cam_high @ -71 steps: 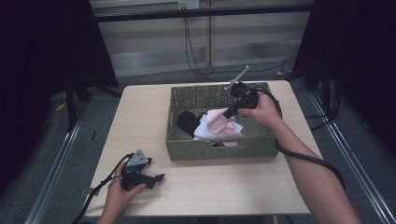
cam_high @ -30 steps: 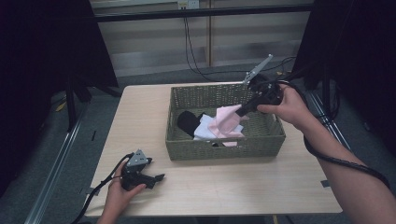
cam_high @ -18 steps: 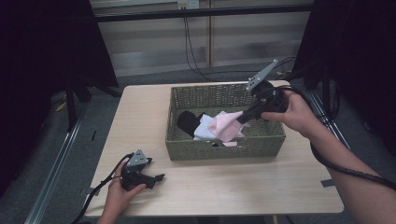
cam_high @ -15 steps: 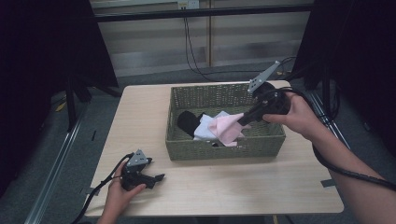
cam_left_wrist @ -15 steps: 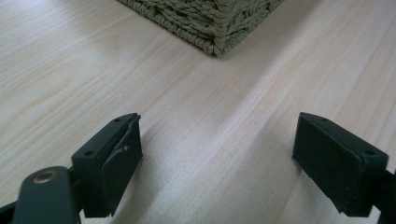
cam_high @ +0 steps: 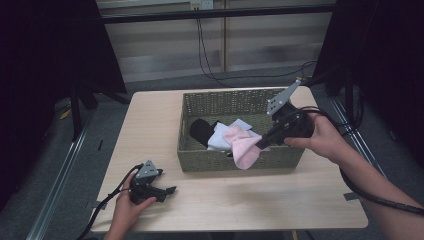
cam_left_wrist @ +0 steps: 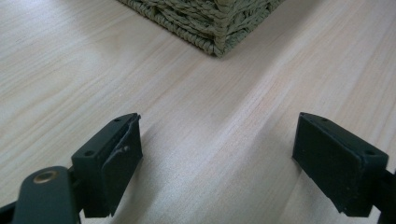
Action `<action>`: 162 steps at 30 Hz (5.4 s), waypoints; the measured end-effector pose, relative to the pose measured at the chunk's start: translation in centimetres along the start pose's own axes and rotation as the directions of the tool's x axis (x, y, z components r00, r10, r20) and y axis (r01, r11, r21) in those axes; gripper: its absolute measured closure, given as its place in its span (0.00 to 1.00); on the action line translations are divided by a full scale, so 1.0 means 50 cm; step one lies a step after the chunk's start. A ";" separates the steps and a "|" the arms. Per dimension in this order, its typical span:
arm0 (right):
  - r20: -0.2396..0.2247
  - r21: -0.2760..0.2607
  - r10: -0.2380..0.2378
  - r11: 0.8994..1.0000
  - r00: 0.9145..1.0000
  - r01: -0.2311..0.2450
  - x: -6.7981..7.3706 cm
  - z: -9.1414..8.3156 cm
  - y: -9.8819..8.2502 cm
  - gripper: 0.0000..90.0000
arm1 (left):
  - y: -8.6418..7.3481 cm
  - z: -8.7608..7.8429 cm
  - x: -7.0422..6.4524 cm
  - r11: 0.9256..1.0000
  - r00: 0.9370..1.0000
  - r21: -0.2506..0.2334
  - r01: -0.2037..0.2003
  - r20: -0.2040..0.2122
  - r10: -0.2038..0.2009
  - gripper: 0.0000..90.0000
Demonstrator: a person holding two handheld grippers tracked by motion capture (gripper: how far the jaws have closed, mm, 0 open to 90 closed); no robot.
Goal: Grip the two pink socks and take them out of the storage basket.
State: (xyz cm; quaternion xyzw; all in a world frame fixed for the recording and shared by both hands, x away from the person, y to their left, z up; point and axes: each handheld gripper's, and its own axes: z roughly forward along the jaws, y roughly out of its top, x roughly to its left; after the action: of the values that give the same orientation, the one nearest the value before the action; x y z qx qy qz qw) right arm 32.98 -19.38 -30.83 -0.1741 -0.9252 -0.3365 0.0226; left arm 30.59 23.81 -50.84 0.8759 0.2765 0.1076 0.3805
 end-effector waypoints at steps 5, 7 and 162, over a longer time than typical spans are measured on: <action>-0.022 0.017 -0.012 1.000 1.000 0.013 0.010 0.026 -0.009 0.96 | 0.000 0.000 0.000 1.000 1.000 0.001 -0.001 0.000 0.001 0.17; -0.029 0.029 -0.017 0.999 0.999 0.018 0.014 0.040 -0.013 0.96 | 0.000 0.000 0.000 1.000 1.000 0.001 -0.001 0.000 0.001 0.17; 0.201 0.082 0.215 0.969 0.956 -0.235 -0.217 0.096 0.009 0.92 | 0.000 0.000 0.000 1.000 1.000 -0.004 -0.004 -0.002 0.004 0.17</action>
State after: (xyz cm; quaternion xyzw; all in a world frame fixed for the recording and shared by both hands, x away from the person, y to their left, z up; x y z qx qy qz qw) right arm 43.68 -19.35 -35.97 -0.3082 -0.9137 -0.2643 -0.0186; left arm 30.62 23.81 -50.85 0.8756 0.2750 0.1096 0.3817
